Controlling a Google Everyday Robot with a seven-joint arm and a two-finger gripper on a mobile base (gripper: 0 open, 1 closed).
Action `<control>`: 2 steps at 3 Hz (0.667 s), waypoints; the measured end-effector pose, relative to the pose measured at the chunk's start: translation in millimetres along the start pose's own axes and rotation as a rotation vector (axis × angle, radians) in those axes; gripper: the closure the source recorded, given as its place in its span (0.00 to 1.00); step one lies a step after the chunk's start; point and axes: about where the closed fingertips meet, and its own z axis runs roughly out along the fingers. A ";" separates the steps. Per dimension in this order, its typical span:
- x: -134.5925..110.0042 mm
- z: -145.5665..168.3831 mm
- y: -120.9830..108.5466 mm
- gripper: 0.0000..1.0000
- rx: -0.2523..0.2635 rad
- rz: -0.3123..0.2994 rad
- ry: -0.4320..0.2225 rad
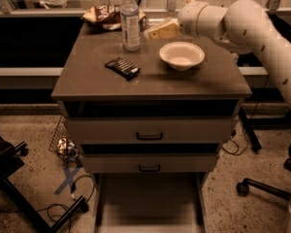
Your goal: Place blue plastic bottle into bottom drawer
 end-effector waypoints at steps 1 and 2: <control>7.2 28.5 -8.8 0.00 0.005 0.052 -0.043; 8.7 66.0 -3.8 0.00 -0.057 0.167 -0.040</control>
Offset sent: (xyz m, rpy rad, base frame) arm 0.0691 0.0514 -0.0184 0.2004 0.1878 0.0630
